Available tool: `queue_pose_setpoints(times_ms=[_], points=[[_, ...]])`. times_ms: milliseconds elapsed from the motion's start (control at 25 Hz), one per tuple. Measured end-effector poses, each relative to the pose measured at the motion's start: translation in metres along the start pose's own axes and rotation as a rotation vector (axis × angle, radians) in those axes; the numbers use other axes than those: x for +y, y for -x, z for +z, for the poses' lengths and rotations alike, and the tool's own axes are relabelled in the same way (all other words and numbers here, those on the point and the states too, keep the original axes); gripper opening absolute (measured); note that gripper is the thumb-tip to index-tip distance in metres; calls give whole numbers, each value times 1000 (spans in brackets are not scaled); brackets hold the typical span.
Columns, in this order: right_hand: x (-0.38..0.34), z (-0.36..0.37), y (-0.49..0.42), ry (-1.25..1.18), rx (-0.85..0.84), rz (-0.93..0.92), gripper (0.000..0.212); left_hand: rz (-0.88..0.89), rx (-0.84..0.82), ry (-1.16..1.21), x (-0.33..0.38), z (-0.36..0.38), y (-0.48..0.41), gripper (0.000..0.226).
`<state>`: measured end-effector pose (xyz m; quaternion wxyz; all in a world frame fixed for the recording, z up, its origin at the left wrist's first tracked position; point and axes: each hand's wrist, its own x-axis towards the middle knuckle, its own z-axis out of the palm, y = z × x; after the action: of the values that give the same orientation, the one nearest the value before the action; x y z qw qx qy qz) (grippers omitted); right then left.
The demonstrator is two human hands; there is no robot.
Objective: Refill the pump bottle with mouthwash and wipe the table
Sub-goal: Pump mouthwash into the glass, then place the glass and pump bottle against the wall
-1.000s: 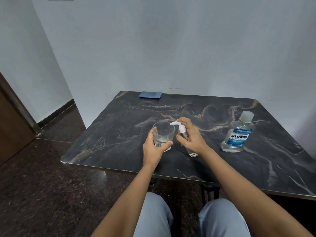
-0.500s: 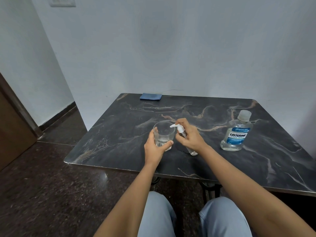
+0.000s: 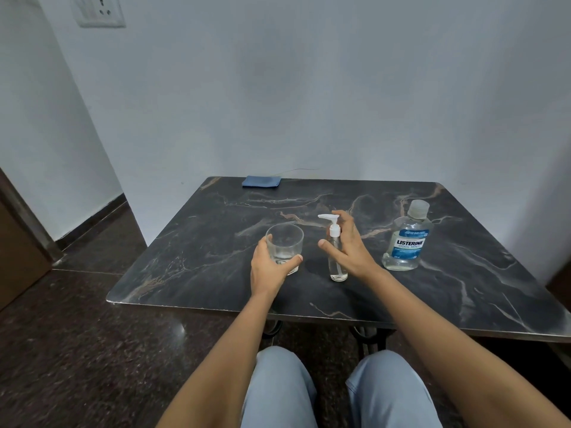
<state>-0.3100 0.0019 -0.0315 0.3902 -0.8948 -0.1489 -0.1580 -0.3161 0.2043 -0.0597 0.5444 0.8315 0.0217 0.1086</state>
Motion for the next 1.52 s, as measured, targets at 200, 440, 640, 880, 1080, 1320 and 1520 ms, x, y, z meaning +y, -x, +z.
queue_pose_setpoints(times_ms=[200, 440, 640, 880, 1080, 1320, 1520], points=[[-4, -12, 12, 98, -163, 23, 61, -40, 31, -114, 9, 1, 1, 91], [-13, -21, 7, 31, -83, 95, 47, -36, 65, -155, 21, 4, -8, 84], [-19, -33, -23, -60, 97, 111, 41, -7, 75, -129, 47, 11, -40, 87], [0, -45, -104, -196, 294, 203, 36, 46, 67, -75, 82, 36, -125, 89], [48, -37, -180, -240, 365, 314, 36, 68, 62, -33, 84, 68, -200, 74], [102, -23, -249, -290, 443, 376, 34, 51, 40, -12, 60, 104, -282, 84], [131, -3, -283, -325, 506, 436, 50, 40, 29, 0, 37, 133, -326, 85]])
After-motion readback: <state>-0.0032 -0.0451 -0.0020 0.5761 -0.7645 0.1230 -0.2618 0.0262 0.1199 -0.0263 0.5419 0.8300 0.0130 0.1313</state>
